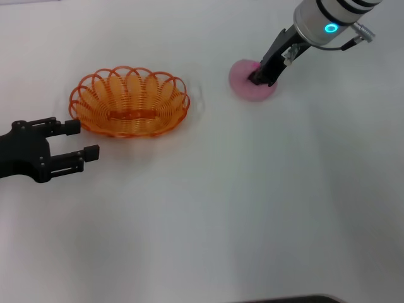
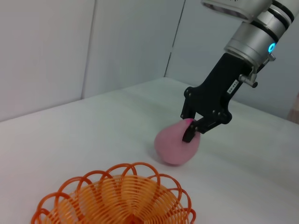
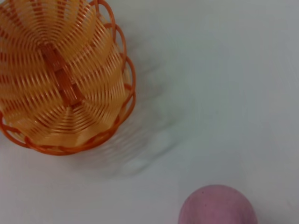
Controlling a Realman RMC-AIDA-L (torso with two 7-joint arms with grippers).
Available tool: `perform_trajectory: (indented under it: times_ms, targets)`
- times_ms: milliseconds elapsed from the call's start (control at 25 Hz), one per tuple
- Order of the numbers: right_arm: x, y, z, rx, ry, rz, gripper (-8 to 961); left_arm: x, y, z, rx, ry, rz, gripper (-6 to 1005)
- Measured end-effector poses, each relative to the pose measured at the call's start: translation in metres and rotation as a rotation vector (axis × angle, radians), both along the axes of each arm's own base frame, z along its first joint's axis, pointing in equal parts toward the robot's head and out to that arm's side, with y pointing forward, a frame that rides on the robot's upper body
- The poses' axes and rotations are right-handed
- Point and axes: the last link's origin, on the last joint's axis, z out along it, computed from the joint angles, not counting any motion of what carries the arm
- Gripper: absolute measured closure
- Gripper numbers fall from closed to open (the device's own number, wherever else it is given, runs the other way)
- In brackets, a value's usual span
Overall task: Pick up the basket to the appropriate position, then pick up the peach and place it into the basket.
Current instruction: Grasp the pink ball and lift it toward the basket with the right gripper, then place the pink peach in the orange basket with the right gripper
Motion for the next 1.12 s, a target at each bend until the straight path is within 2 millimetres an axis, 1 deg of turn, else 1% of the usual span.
perform_trajectory:
  times_ms: [80, 120, 160, 200, 240, 360, 520, 640, 920, 1120]
  targets:
    - [-0.003, 0.000, 0.002, -0.003, 0.002, 0.007, 900, -0.001, -0.001, 0.000, 0.000, 0.000, 0.002, 304]
    - [-0.006, 0.001, 0.004, -0.003, 0.004, 0.013, 900, -0.001, -0.001, 0.000, 0.000, 0.000, 0.003, 304]
    - [-0.013, 0.001, 0.007, -0.004, 0.013, 0.028, 900, -0.001, -0.001, 0.000, 0.000, 0.000, 0.004, 304]
    - [-0.013, 0.001, 0.007, -0.004, 0.013, 0.028, 900, -0.001, -0.001, 0.000, 0.000, 0.000, 0.004, 304]
    - [-0.018, 0.002, 0.010, -0.006, 0.019, 0.035, 900, -0.002, -0.002, 0.000, 0.000, 0.000, 0.005, 304]
    - [-0.032, 0.002, 0.018, -0.009, 0.034, 0.065, 900, -0.002, -0.002, 0.000, -0.001, 0.001, 0.005, 304]
    - [-0.059, 0.001, 0.032, -0.029, 0.059, 0.119, 900, -0.004, -0.004, 0.000, -0.001, 0.002, 0.011, 304]
    - [-0.070, -0.002, 0.038, -0.045, 0.064, 0.141, 901, -0.006, -0.007, -0.001, -0.002, 0.002, 0.019, 304]
    - [-0.074, -0.005, 0.034, -0.072, 0.066, 0.149, 901, -0.007, -0.009, -0.001, -0.002, 0.001, 0.022, 305]
    - [-0.086, -0.008, 0.027, -0.092, 0.128, 0.186, 900, -0.007, -0.009, -0.001, -0.003, 0.002, 0.019, 306]
